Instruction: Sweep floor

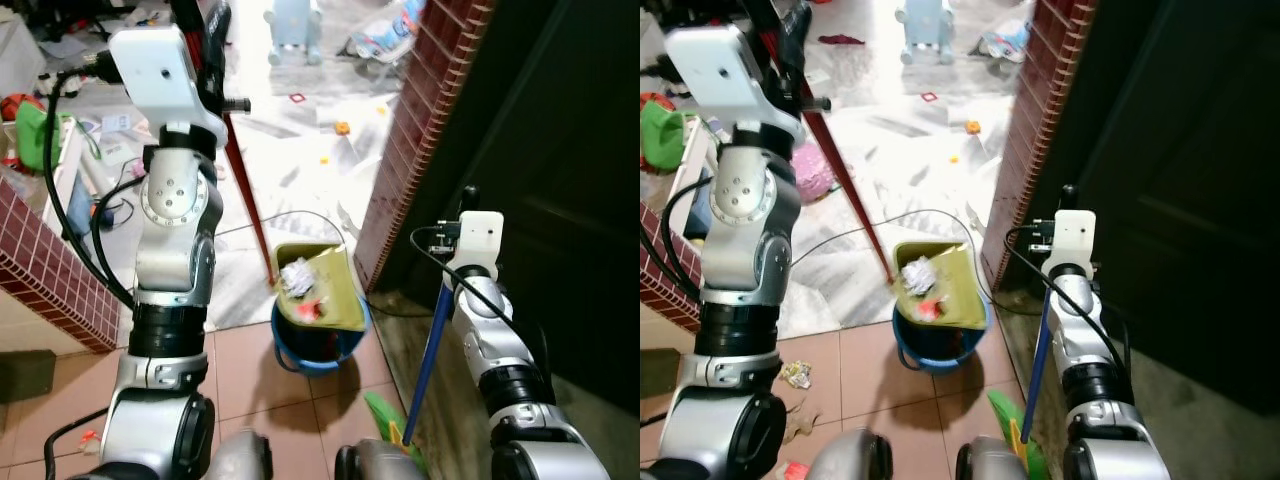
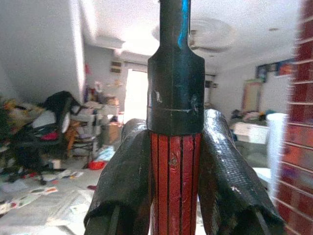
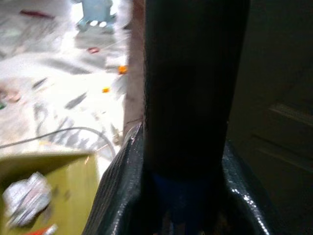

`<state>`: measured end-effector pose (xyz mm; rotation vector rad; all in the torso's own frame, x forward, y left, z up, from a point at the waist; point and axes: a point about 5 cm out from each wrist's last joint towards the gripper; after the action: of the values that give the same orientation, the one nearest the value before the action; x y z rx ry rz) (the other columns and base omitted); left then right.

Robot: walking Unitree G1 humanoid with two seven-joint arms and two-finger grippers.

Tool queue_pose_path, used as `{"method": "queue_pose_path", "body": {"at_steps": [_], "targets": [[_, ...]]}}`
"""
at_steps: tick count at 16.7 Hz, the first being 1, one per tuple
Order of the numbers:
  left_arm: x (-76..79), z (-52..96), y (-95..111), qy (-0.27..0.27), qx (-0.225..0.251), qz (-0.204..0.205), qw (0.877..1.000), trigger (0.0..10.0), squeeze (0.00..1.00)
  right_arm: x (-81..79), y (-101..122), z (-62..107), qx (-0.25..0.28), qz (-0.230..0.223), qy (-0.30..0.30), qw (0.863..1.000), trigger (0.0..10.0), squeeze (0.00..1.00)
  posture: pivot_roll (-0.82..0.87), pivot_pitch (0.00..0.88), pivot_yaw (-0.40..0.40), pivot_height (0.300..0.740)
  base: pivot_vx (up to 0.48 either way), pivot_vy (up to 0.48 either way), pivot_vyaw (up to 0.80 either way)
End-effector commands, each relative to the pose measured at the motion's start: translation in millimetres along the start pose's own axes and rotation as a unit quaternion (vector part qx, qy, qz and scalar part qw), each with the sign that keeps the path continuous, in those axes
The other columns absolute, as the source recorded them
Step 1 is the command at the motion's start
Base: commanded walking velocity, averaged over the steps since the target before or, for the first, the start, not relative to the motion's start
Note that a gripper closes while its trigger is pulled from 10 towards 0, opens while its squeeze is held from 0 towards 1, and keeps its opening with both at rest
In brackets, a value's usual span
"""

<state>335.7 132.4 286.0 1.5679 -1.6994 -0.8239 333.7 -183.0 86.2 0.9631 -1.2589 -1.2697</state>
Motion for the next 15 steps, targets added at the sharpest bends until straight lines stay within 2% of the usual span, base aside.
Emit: {"method": "queue_pose_path", "body": {"at_steps": [1, 2, 4, 6, 7, 9, 11, 13, 15], "targets": [[1.2, -4.4, 13, -0.012, 0.041, -0.031, 0.999, 10.0, 0.00, 2.6, 7, -1.8, 0.015, 0.014, -0.003, 1.000, 10.0, 0.00, -0.02, 0.118, -0.037, 0.740, 0.000, 0.000, 0.00], [4.9, -3.1, 11, -0.028, 0.044, -0.048, 0.997, 10.0, 0.00, 2.9, 6, -1.9, 0.014, 0.015, -0.003, 1.000, 10.0, 0.00, -0.02, 0.117, -0.038, 0.740, 0.000, 0.000, 0.00], [8.3, -1.7, 9, -0.041, 0.046, -0.055, 0.997, 10.0, 0.00, 3.0, 6, -1.9, 0.014, 0.015, -0.003, 1.000, 10.0, 0.00, -0.02, 0.117, -0.039, 0.740, 0.000, 0.000, 0.00], [21.5, 3.5, 7, -0.079, 0.049, -0.065, 0.994, 10.0, 0.00, 2.9, 6, -1.9, 0.014, 0.016, -0.002, 1.000, 10.0, 0.00, -0.02, 0.116, -0.042, 0.740, 0.000, 0.000, 0.00], [33.5, 10.0, 4, -0.104, 0.047, -0.060, 0.992, 10.0, 0.00, 2.5, 6, -2.2, 0.013, 0.018, -0.001, 1.000, 10.0, 0.00, -0.02, 0.116, -0.042, 0.740, 0.000, 0.000, 0.00], [46.3, 19.5, -3, -0.141, 0.043, -0.065, 0.987, 10.0, 0.00, 2.3, 6, -2.4, 0.013, 0.019, -0.001, 1.000, 10.0, 0.00, -0.02, 0.116, -0.042, 0.740, 0.000, 0.000, 0.00], [70.2, 36.4, -10, -0.230, 0.039, -0.085, 0.969, 10.0, 0.00, 2.5, 6, -2.6, 0.014, 0.021, -0.002, 1.000, 10.0, 0.00, -0.02, 0.116, -0.042, 0.740, 0.000, 0.000, 0.00], [83.8, 47.9, -11, -0.296, 0.043, -0.099, 0.949, 10.0, 0.00, 2.9, 6, -2.5, 0.014, 0.020, -0.003, 1.000, 10.0, 0.00, -0.02, 0.123, -0.040, 0.740, 0.000, 0.000, 0.00], [99.9, 60.4, -9, -0.378, 0.059, -0.125, 0.916, 10.0, 0.00, 3.9, 5, -2.5, 0.012, 0.021, -0.003, 1.000, 10.0, 0.00, -0.01, 0.123, -0.048, 0.740, 0.000, 0.000, 0.00]]}}
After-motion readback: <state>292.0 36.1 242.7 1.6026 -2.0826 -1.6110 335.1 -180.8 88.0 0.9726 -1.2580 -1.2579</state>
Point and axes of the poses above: a point about 5 cm out from each wrist's last joint towards the gripper, its own z axis pointing back from the gripper into the wrist, its own y axis along the axis of the wrist's last joint, x = y × z, and after that the axes turned 1 degree about z, right-handed
